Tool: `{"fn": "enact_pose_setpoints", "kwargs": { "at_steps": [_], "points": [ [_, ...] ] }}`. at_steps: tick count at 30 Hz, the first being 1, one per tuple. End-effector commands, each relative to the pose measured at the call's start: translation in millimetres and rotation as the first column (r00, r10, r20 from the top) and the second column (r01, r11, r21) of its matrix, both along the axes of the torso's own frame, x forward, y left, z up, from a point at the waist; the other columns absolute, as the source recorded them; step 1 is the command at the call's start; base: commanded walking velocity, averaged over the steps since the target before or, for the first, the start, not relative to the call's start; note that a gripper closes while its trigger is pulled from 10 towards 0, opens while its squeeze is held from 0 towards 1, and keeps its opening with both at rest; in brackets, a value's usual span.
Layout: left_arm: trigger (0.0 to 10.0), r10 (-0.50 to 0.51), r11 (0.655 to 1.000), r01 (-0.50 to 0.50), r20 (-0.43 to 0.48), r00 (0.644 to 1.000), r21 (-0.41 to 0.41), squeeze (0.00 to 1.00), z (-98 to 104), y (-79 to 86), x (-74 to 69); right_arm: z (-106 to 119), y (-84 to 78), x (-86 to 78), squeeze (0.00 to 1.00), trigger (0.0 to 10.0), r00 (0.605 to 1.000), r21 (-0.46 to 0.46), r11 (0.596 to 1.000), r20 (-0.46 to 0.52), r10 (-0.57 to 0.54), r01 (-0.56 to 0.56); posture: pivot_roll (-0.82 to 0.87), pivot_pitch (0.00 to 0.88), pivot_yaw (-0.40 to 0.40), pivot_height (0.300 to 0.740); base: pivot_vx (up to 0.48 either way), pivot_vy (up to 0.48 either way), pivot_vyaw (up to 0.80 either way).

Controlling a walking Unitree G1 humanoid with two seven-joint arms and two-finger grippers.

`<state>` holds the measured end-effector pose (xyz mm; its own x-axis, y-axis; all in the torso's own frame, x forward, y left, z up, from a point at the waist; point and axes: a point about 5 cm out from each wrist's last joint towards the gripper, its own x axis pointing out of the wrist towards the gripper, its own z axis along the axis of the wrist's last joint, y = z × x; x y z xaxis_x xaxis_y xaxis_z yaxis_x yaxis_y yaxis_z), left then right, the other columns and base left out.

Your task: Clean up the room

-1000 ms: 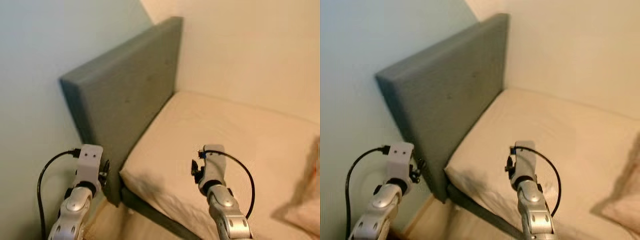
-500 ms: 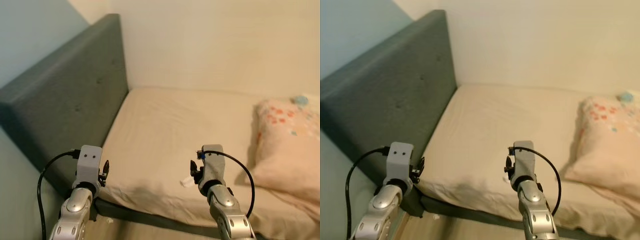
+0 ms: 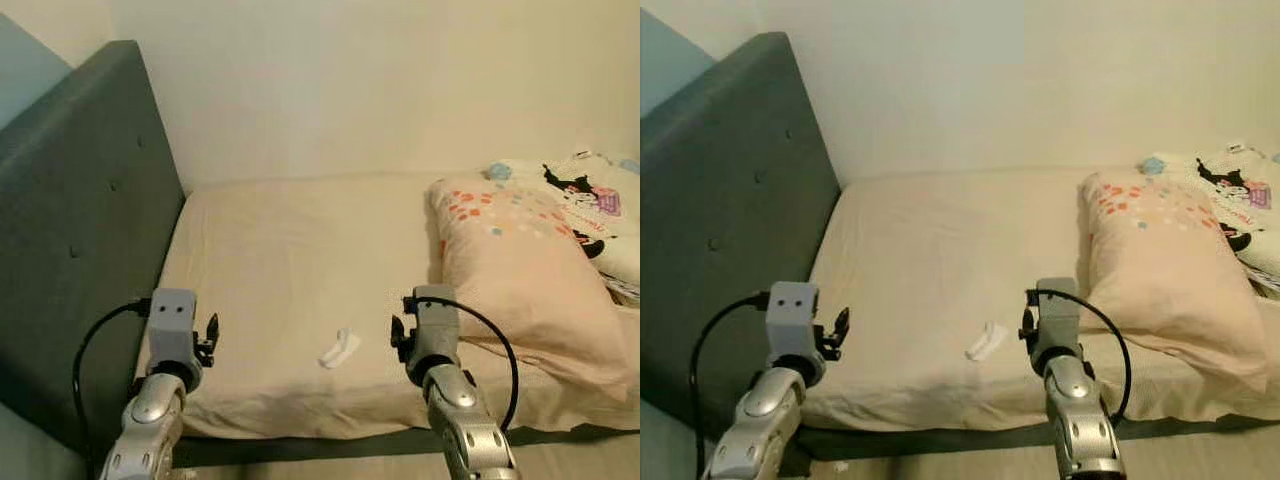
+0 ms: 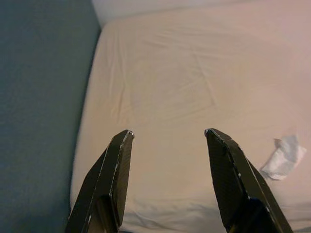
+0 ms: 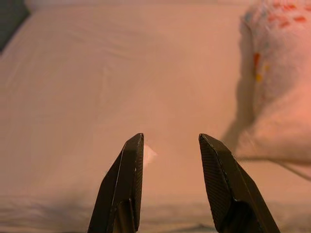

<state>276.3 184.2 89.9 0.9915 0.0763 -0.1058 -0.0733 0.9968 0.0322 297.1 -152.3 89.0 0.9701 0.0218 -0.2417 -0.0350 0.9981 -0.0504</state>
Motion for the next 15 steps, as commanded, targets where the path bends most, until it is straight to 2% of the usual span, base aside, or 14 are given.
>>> {"fn": "enact_pose_setpoints", "kwargs": {
  "at_steps": [1,4,15],
  "points": [
    [10.0,0.001,1.000,-0.001,0.022,1.000,0.000,0.00,2.7,-1.3,-1.7,-1.8,2.7,-0.7,0.00,10.0,1.000,0.009,1.000,-0.006,0.018,-0.018,-0.07,0.078,0.023,0.731,0.000,0.000,0.00],
    [10.0,-0.008,1.000,0.008,0.040,0.999,-0.007,0.00,4.5,-4.0,-1.2,-1.7,3.0,-0.3,0.00,10.0,1.000,0.011,1.000,-0.005,0.017,-0.017,-0.07,0.079,0.016,0.731,0.205,0.000,0.00],
    [10.0,-0.019,1.000,0.020,0.046,0.999,-0.010,0.00,5.4,-7.4,0.2,-2.5,2.7,0.1,0.00,10.0,1.000,0.007,1.000,-0.006,0.018,-0.018,-0.08,0.084,0.019,0.731,0.338,0.000,0.00]
  ]
}}
